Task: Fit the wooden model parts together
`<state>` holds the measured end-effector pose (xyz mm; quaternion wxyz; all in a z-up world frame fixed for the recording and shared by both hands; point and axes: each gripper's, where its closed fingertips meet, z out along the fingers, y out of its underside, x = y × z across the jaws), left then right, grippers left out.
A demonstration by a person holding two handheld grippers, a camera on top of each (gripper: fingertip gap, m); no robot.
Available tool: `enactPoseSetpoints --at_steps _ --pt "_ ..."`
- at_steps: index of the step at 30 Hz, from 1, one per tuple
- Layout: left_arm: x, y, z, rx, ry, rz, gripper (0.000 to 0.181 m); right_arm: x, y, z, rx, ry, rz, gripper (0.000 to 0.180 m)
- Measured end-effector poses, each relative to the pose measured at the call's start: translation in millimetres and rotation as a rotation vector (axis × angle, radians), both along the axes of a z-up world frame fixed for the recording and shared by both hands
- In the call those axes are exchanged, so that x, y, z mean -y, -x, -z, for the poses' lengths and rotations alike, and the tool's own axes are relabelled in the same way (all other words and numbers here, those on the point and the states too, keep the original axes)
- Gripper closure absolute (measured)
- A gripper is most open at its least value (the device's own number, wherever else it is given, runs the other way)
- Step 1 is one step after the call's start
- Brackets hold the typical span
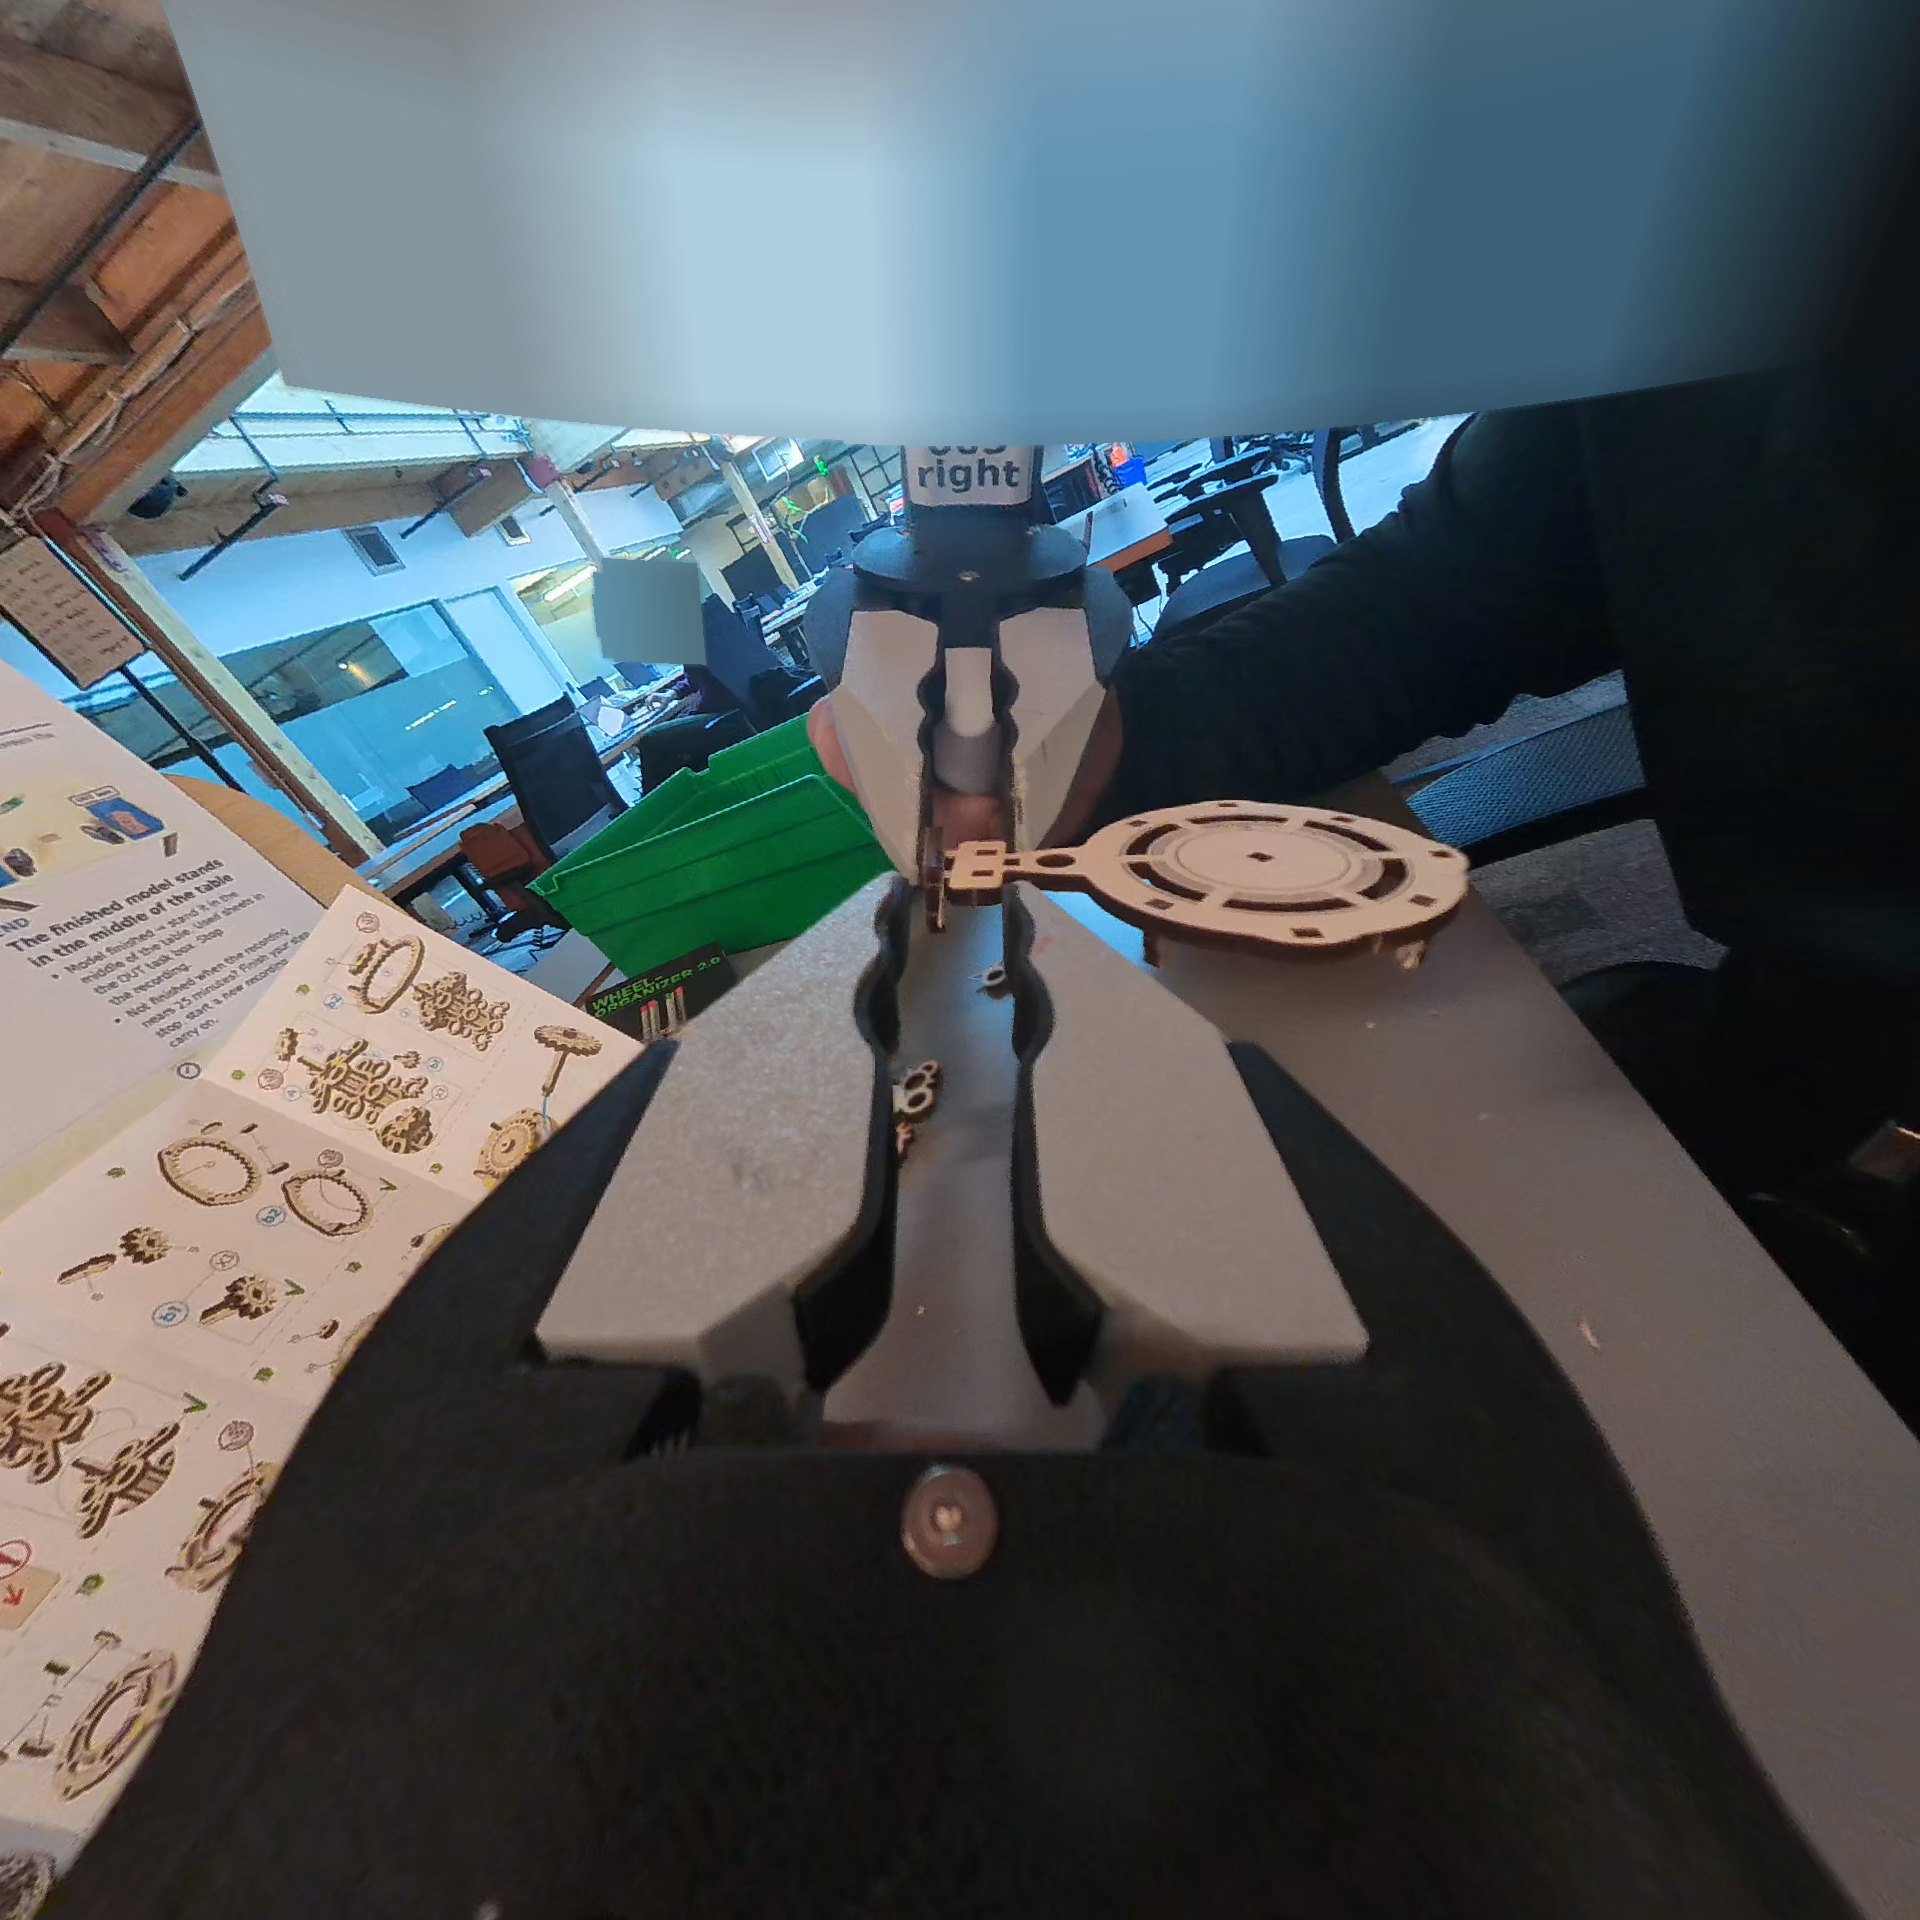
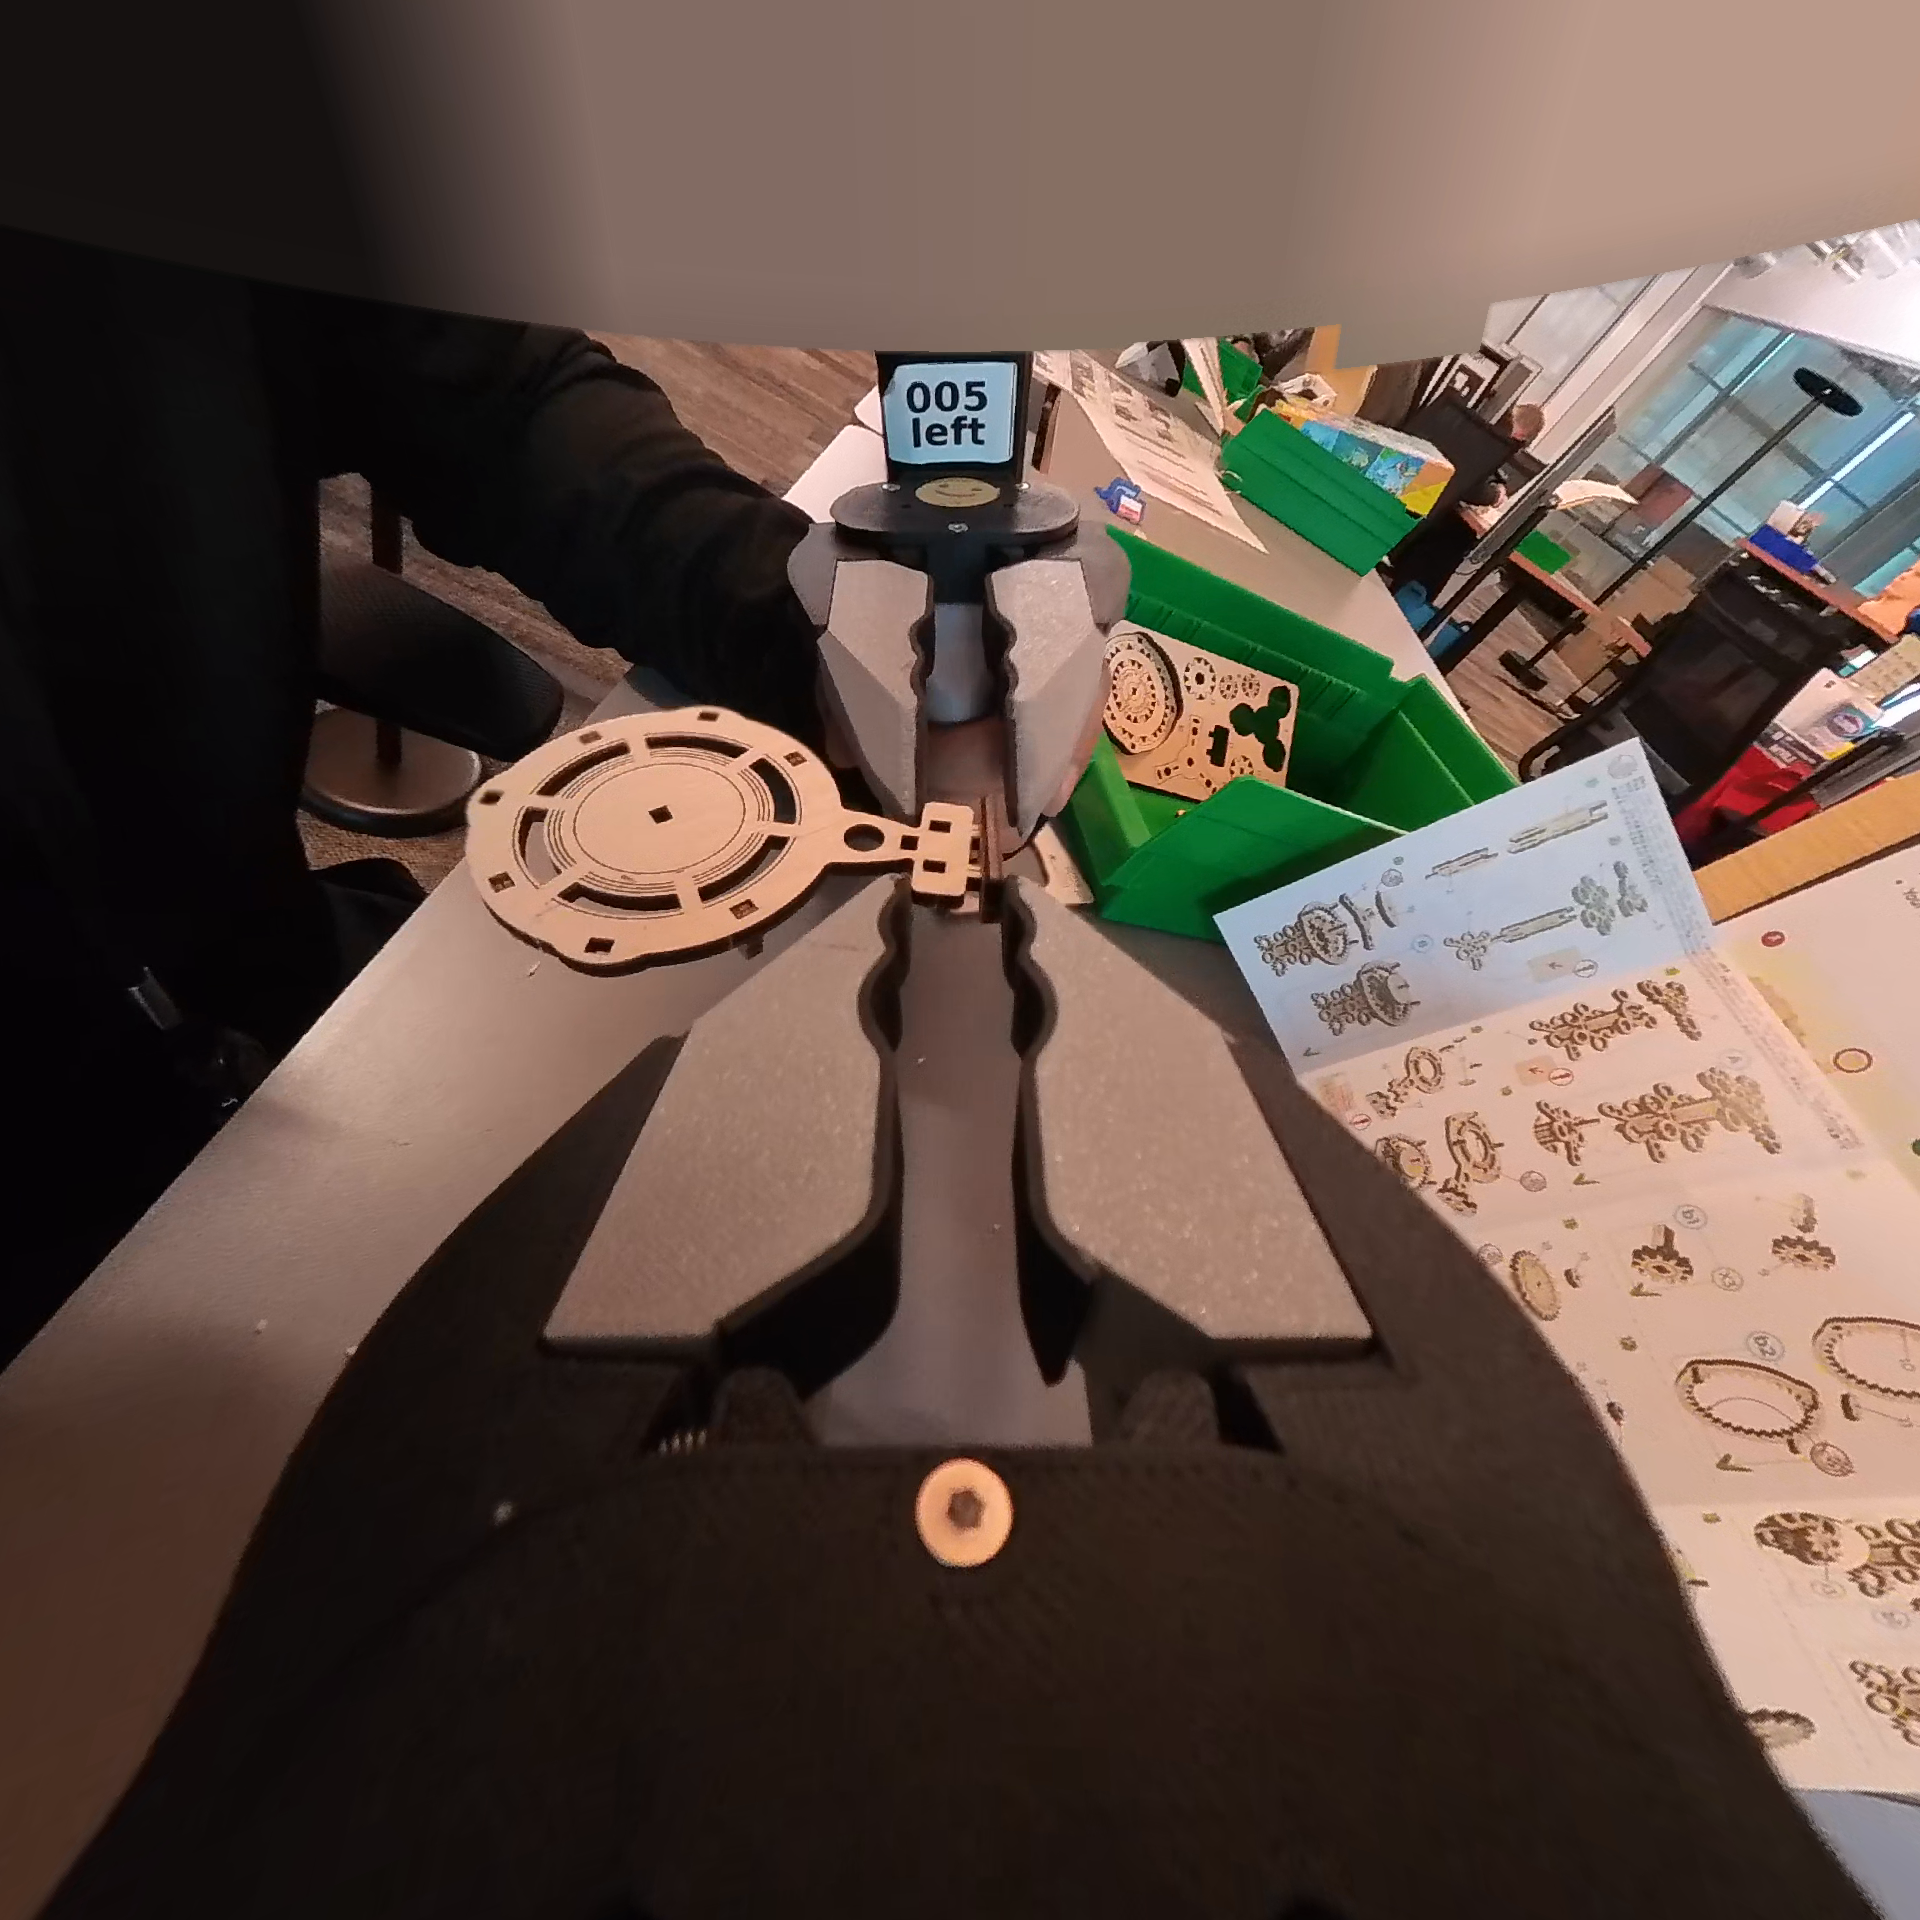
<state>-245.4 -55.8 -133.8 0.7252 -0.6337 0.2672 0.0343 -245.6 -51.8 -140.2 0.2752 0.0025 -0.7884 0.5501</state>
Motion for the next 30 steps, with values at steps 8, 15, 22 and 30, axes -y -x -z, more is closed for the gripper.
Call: enactPoseSetpoints --at_steps 8,15,22,30 --pt "-1 -3 4 -0.011 0.016 0.007 0.169 1 0 3 0.016 -0.011 -0.003 0.167" --pt "-2 3 1 -0.003 0.008 -0.021 0.169 0 6 0 0.007 0.015 0.037 0.167" --pt "-4 9 2 0.020 0.013 -0.051 0.169 -2 11 -4 -0.055 0.012 0.097 0.166" --pt "-5 9 3 0.022 0.018 -0.053 0.169 -2 11 -2 -0.031 0.025 0.097 0.167"
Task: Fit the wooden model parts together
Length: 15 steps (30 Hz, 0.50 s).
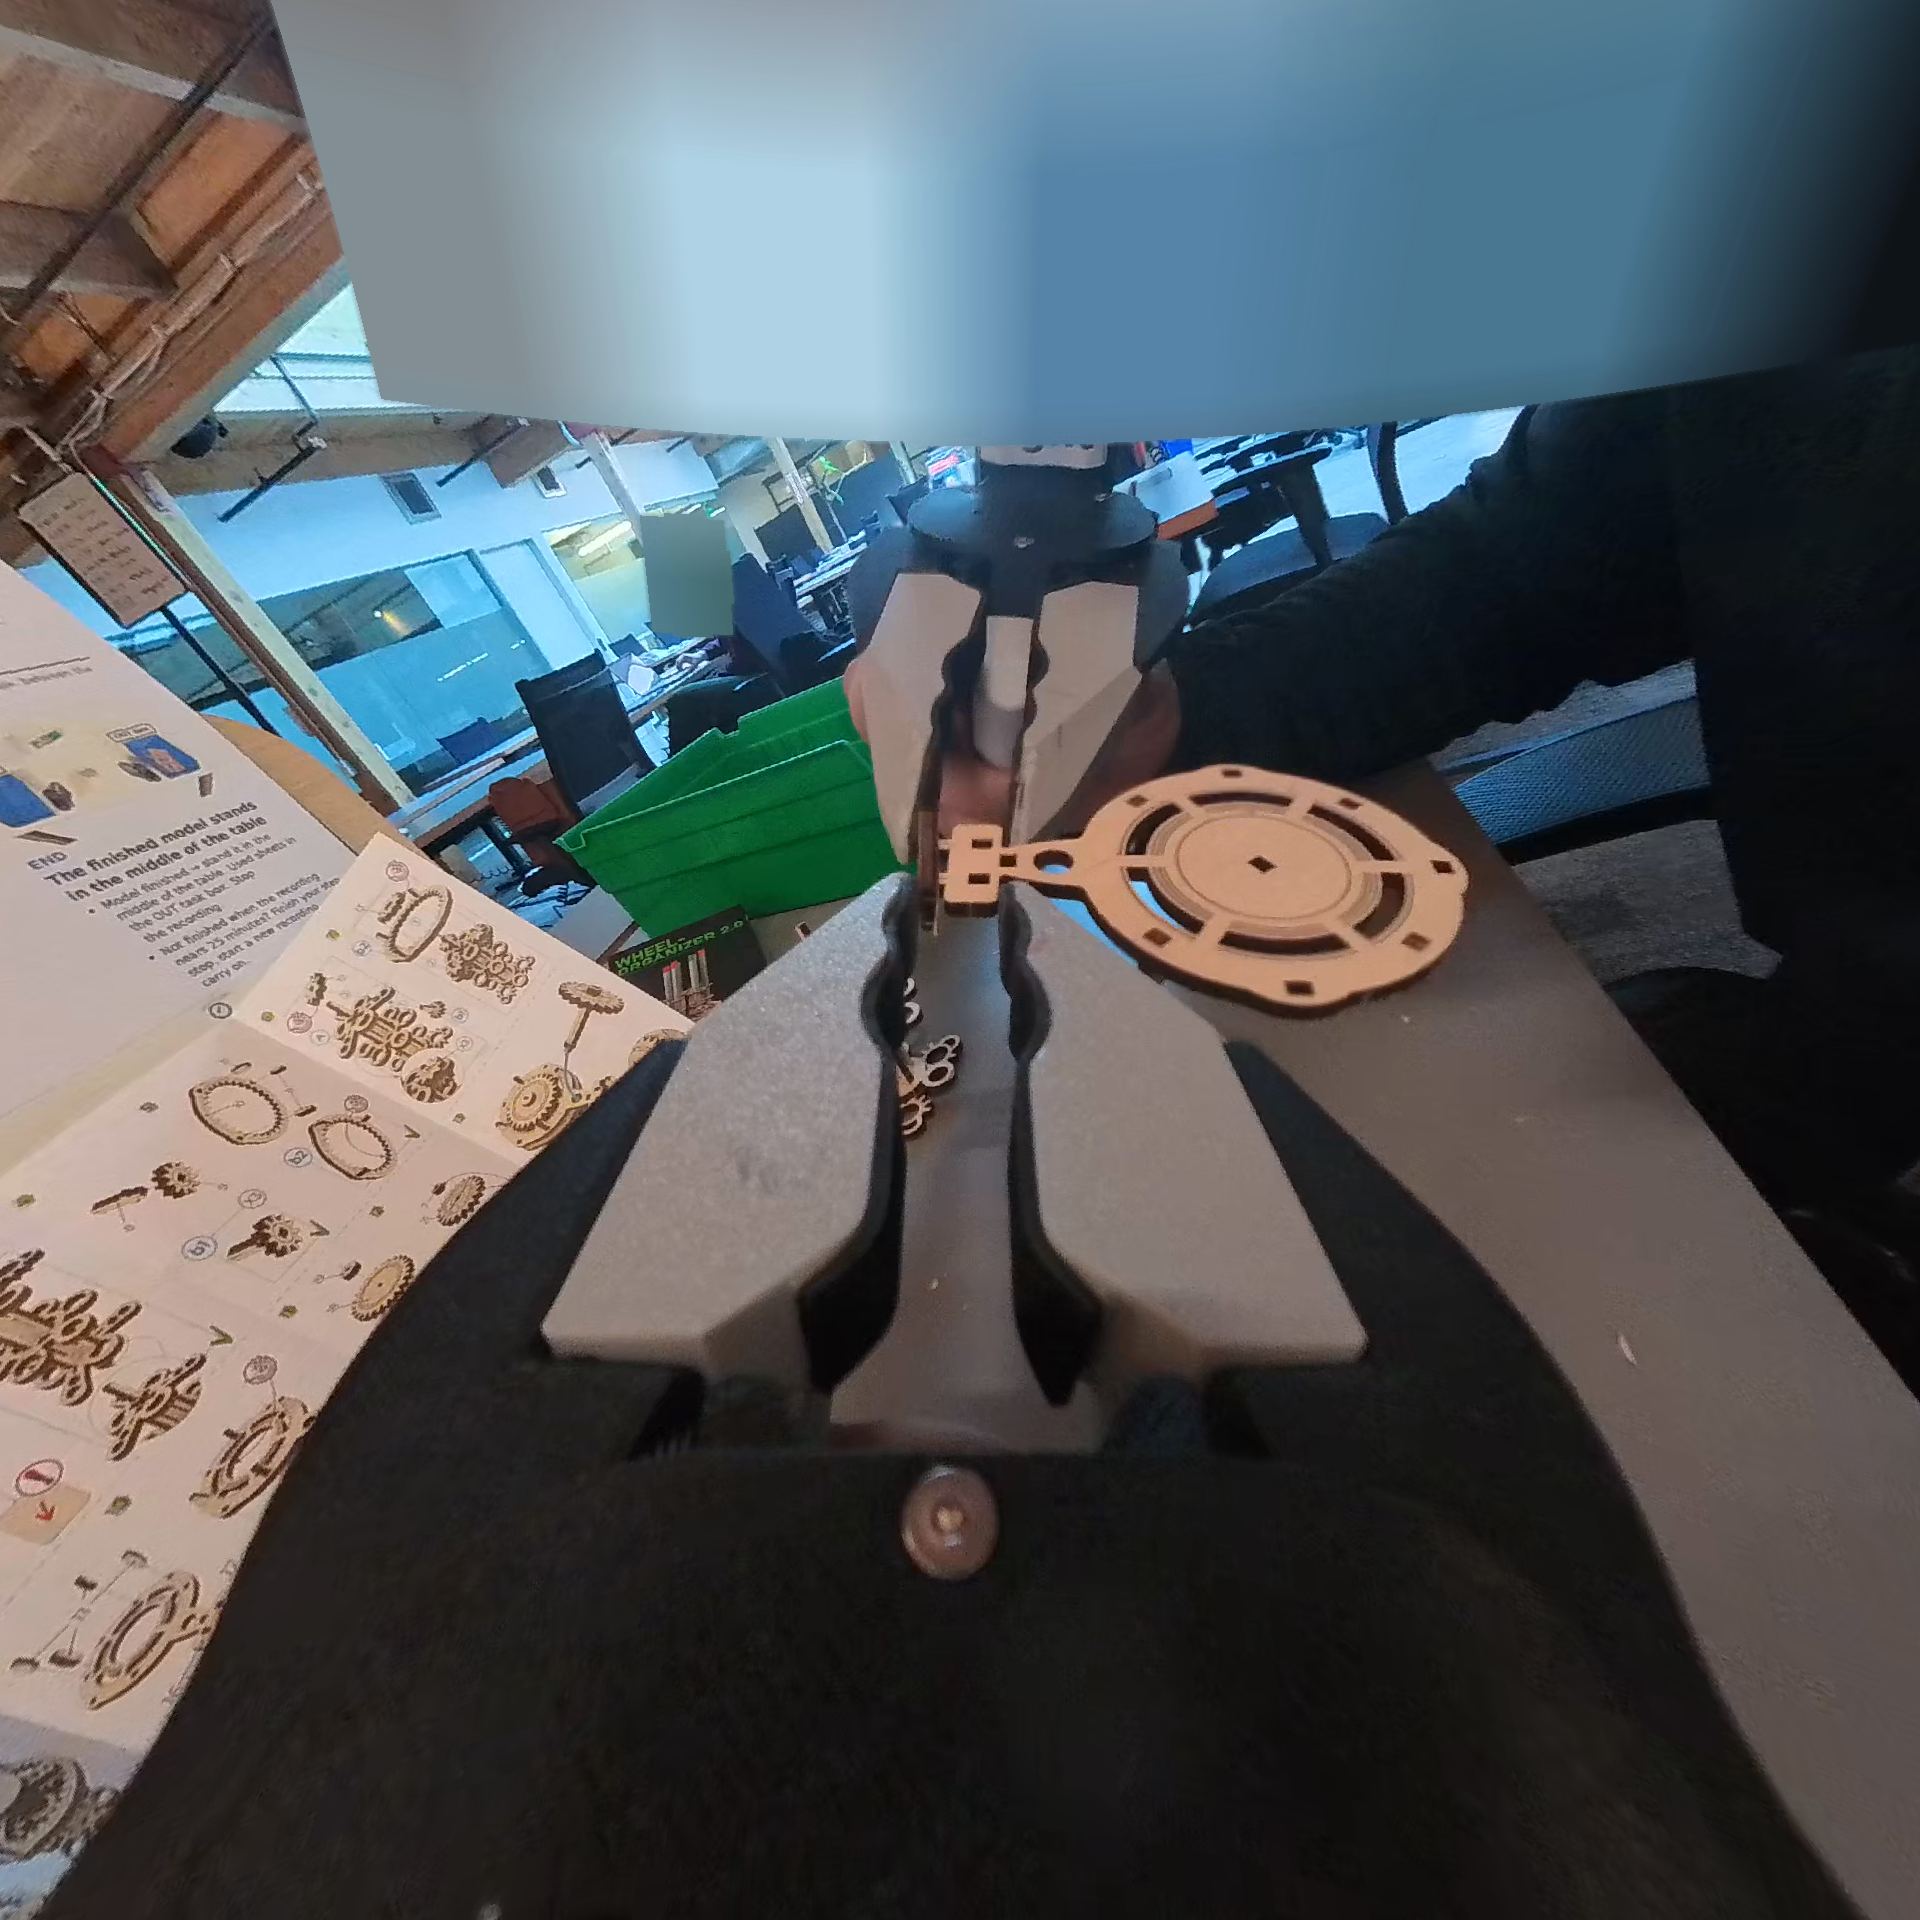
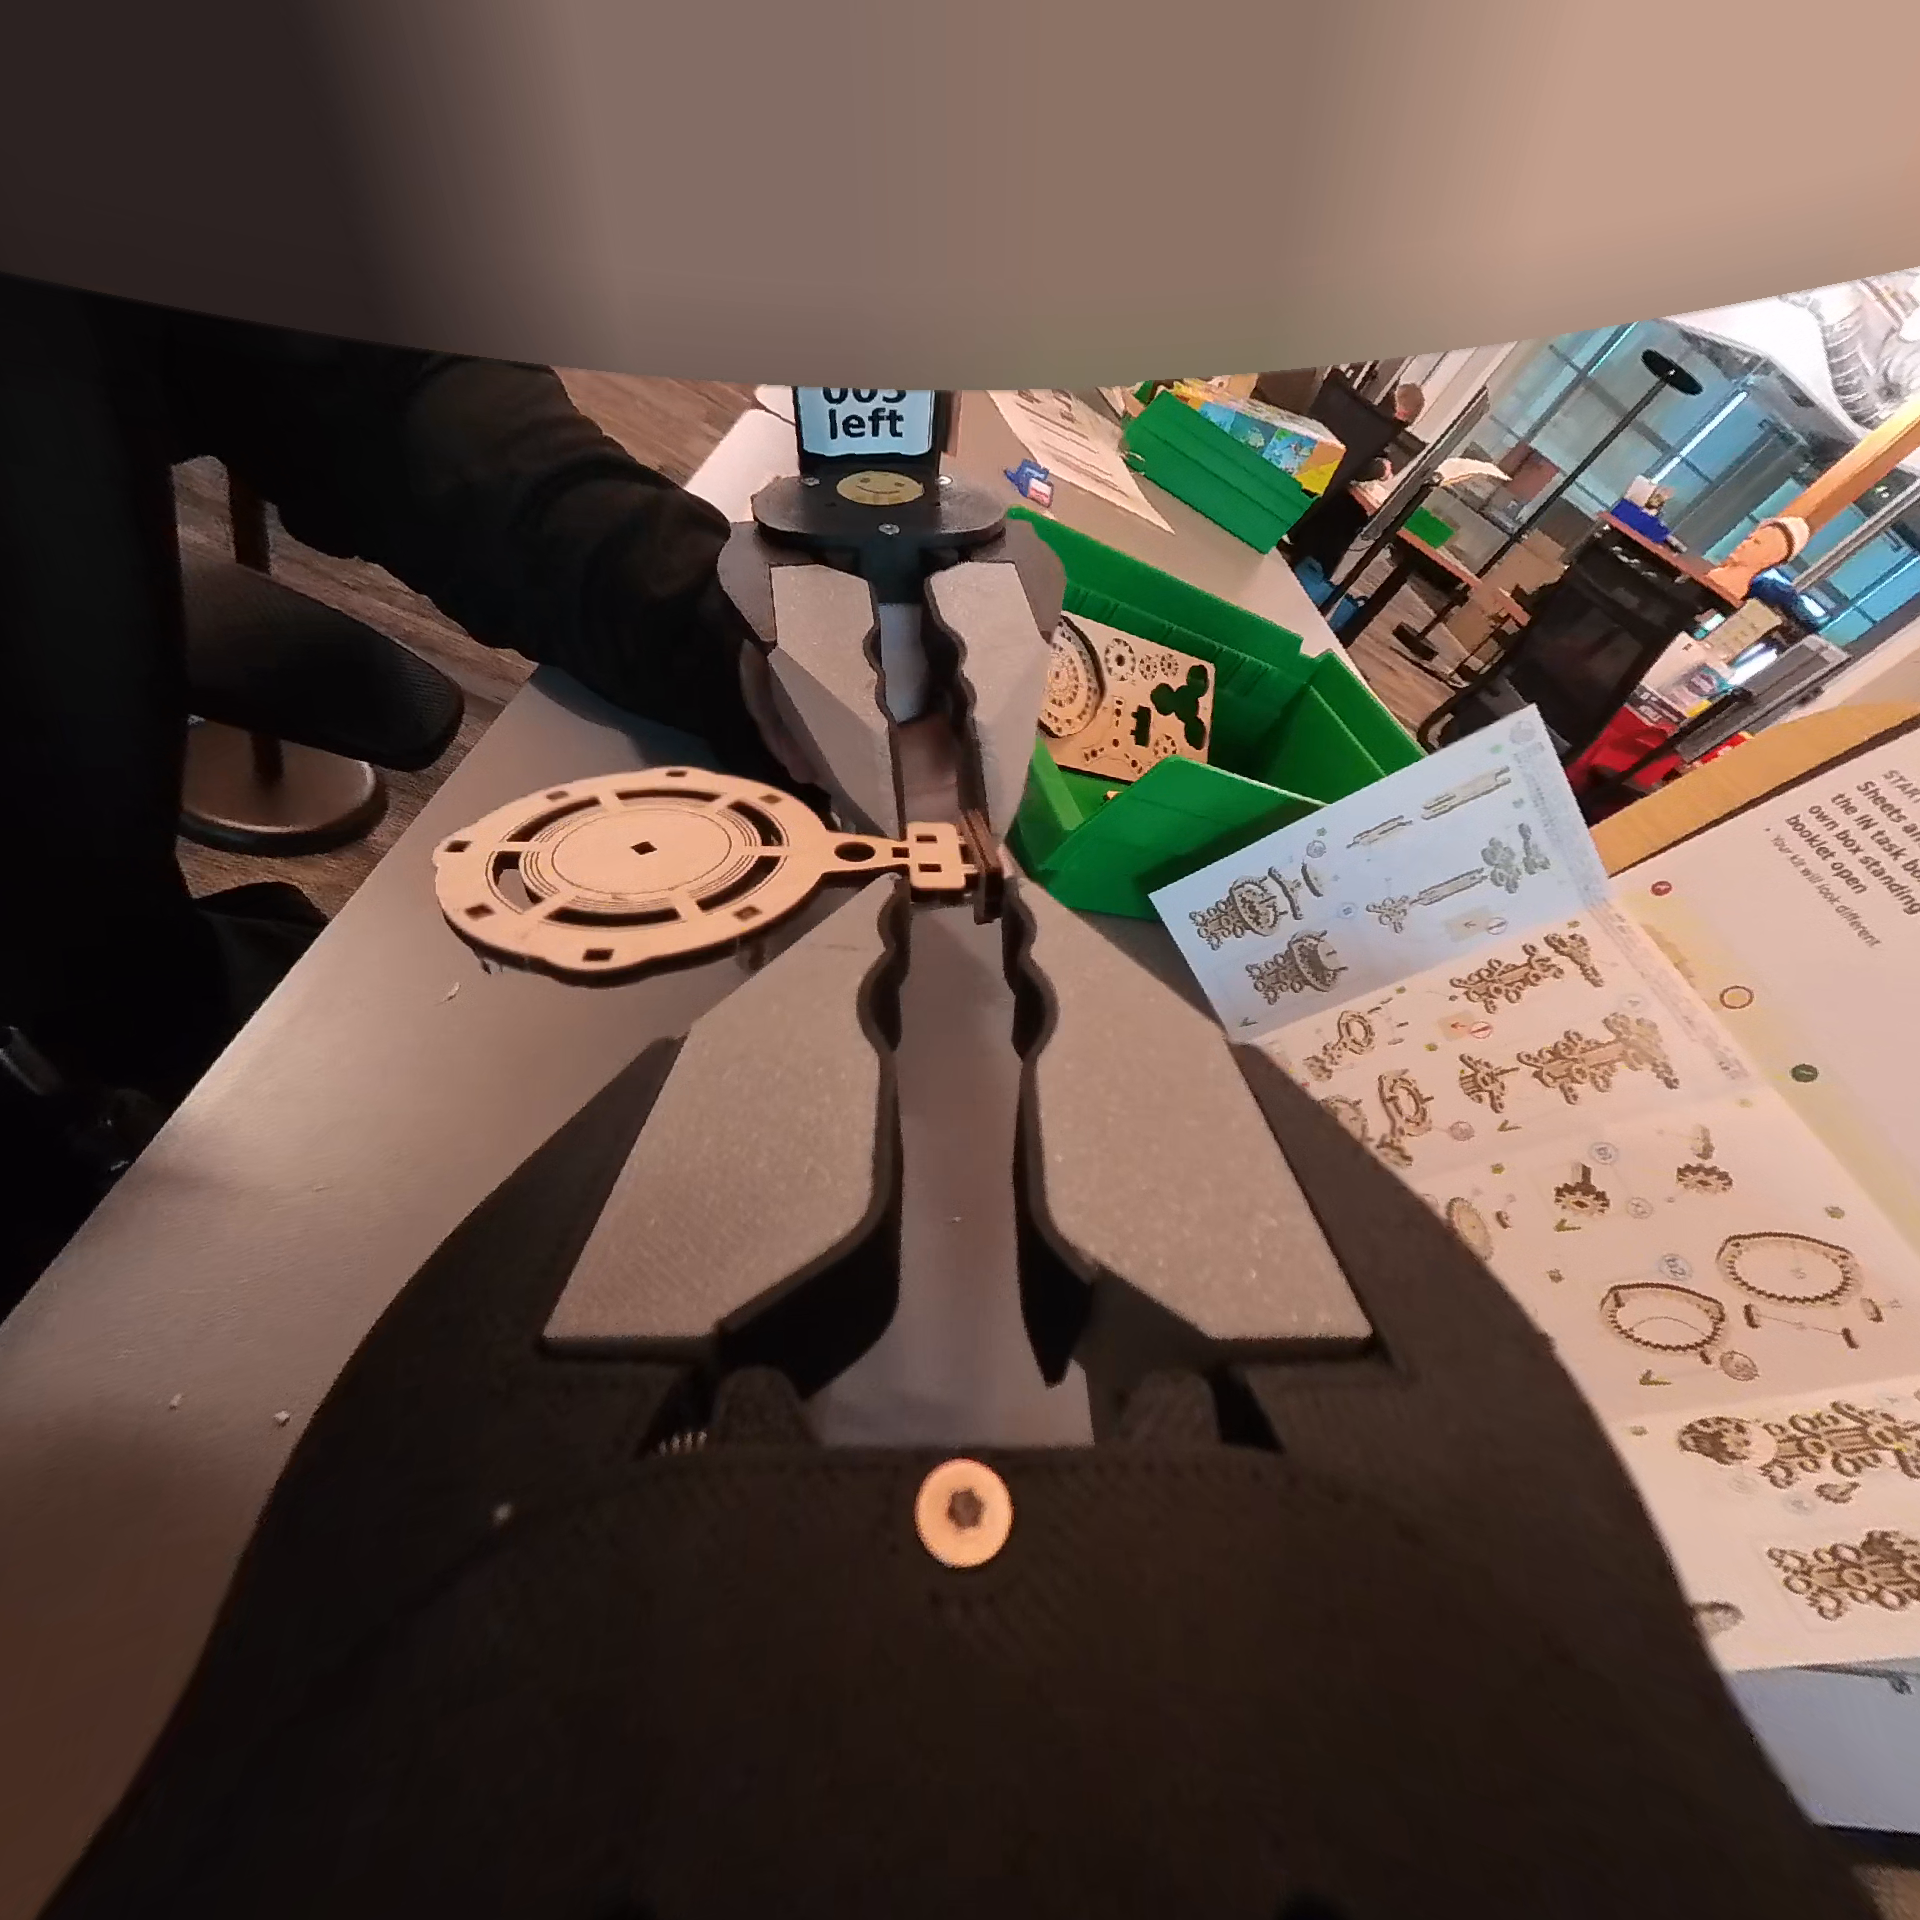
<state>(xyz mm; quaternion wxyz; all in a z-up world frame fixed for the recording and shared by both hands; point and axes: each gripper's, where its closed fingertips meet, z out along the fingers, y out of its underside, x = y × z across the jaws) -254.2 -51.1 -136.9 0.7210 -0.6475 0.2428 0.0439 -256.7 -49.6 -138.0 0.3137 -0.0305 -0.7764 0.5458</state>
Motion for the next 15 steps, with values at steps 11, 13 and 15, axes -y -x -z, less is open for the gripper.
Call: enactPoseSetpoints --at_steps 11,13,15 --pt "1.6 4.4 0.7 0.005 0.014 -0.002 0.169 0.8 5.8 5.5 -0.012 -0.040 0.065 0.167" --pt "1.1 5.2 1.8 0.003 0.023 -0.008 0.168 0.2 6.8 7.7 -0.021 -0.071 0.087 0.167" --pt "1.4 5.2 2.4 0.006 0.029 -0.002 0.170 0.7 7.0 9.4 -0.031 -0.096 0.101 0.171"
